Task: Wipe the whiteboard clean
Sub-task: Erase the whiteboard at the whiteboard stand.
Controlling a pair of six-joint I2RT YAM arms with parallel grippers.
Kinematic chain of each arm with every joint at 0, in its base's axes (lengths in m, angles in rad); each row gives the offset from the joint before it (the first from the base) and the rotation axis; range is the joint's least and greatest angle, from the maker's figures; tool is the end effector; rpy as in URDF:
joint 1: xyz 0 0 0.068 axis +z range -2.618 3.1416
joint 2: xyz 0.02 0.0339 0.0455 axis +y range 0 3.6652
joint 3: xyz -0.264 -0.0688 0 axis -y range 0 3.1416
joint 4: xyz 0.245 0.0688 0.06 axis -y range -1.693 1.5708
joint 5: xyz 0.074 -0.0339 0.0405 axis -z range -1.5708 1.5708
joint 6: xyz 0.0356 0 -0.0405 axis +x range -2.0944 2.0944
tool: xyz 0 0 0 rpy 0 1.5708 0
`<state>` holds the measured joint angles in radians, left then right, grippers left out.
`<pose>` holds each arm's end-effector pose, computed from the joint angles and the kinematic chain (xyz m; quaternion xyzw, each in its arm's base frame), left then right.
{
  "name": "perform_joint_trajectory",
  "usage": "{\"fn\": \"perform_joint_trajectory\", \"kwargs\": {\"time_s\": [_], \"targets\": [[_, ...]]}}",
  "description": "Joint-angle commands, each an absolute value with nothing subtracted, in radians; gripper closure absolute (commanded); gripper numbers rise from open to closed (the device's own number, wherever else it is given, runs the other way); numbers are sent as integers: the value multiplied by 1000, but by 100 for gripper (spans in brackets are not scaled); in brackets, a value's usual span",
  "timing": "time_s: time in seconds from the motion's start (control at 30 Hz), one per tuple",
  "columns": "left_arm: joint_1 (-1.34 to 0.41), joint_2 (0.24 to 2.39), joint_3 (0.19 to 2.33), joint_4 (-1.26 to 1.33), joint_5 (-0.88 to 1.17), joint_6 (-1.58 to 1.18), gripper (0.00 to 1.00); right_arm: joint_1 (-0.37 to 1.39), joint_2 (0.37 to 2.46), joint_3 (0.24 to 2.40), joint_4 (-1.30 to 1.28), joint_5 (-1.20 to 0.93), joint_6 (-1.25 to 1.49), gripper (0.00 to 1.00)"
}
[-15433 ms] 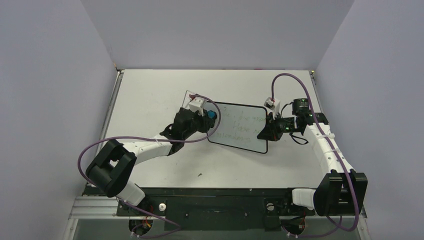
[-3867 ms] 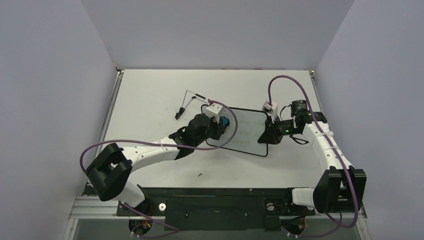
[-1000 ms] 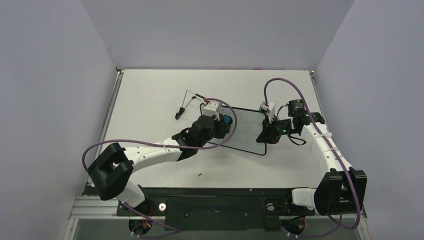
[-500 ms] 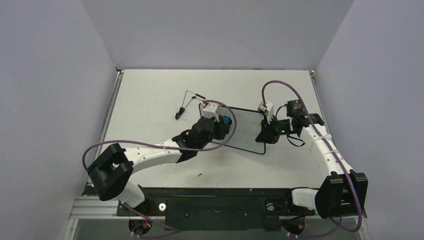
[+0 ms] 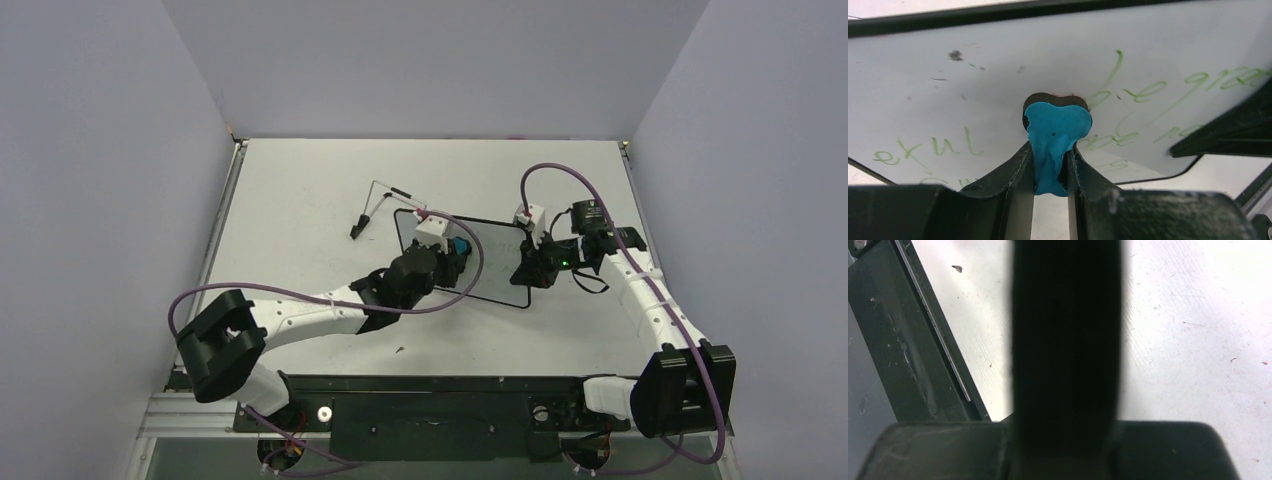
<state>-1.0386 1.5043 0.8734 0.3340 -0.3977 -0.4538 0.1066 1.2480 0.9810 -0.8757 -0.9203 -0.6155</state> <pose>0.1833 -0.2841 0.2496 0.1147 0.7885 -0.2792 0.5359 0.2238 0.0524 0.2702 -0.3975 0.7858 0.3721 0.2934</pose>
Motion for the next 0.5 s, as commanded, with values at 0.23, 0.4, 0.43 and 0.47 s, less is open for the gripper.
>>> {"fn": "perform_joint_trajectory", "kwargs": {"time_s": [0.23,0.4,0.43,0.47], "targets": [[-900,1437,888,288,-464,-516,100,113,1205,979,-883,-938,-639,100],[-915,1451,888,339,-387,-477,100,113,1203,978,-883,-941,-638,100],[-936,1457,895,350,-379,-453,100,113,1204,977,-884,-941,-638,100],[-950,1469,902,368,-369,-439,100,113,1203,977,-884,-941,-637,100]]}}
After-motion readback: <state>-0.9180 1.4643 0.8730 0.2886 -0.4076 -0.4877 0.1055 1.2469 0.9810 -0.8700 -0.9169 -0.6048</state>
